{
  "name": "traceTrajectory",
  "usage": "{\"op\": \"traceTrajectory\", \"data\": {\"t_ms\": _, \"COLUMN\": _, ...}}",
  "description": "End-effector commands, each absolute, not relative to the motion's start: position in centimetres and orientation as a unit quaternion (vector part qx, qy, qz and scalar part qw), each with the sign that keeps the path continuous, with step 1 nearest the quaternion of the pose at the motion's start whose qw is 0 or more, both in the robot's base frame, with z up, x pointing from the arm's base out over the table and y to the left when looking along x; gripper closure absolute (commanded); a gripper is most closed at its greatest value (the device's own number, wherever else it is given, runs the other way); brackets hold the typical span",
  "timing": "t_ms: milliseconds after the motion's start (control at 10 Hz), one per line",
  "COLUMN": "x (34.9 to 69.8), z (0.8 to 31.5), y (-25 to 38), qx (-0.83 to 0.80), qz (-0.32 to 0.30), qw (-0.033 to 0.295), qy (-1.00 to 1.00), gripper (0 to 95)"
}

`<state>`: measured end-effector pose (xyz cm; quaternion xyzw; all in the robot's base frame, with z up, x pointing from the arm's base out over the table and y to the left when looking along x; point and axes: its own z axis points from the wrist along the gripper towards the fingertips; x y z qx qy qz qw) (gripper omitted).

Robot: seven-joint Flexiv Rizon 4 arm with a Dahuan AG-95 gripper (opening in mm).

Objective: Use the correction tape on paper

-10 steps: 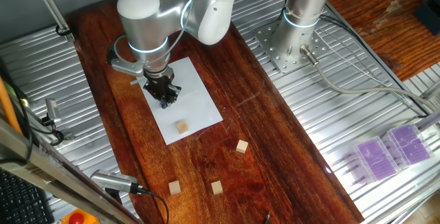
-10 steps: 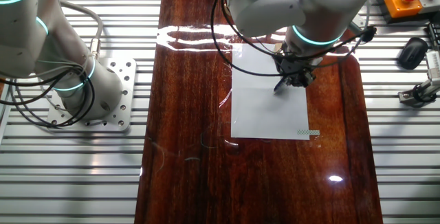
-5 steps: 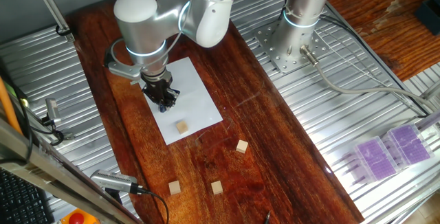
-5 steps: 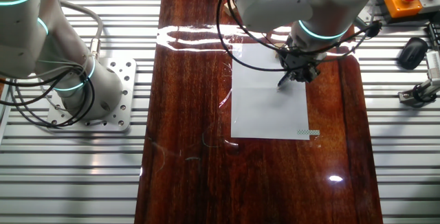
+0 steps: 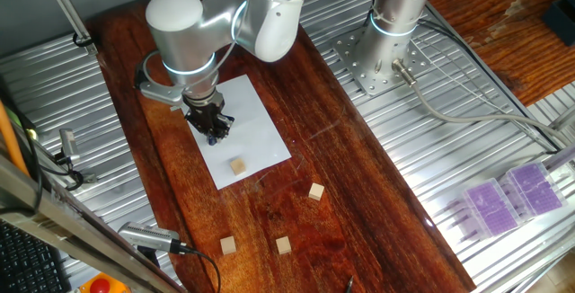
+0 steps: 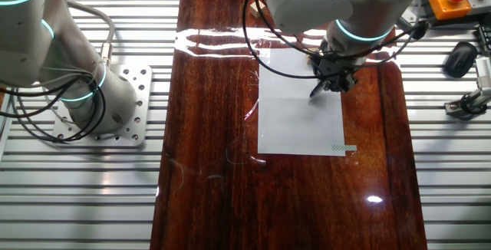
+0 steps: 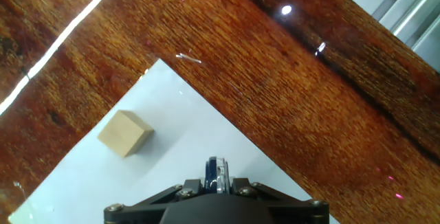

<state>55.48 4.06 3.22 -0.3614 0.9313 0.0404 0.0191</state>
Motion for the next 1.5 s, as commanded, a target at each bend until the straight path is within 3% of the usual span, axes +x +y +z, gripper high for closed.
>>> {"op": "traceTrajectory", "data": {"t_ms": 100, "x": 55.2, "z": 3.5, "y": 3.6, "qx": -0.365, "qz": 0.04, "qw": 0.016, "qy": 0.93, "gripper": 95.0}}
{"op": "traceTrajectory", "data": {"t_ms": 1500, "x": 53.6, "z": 3.1, "y": 2.4, "qx": -0.373, "qz": 0.033, "qw": 0.016, "qy": 0.927, "gripper": 95.0}}
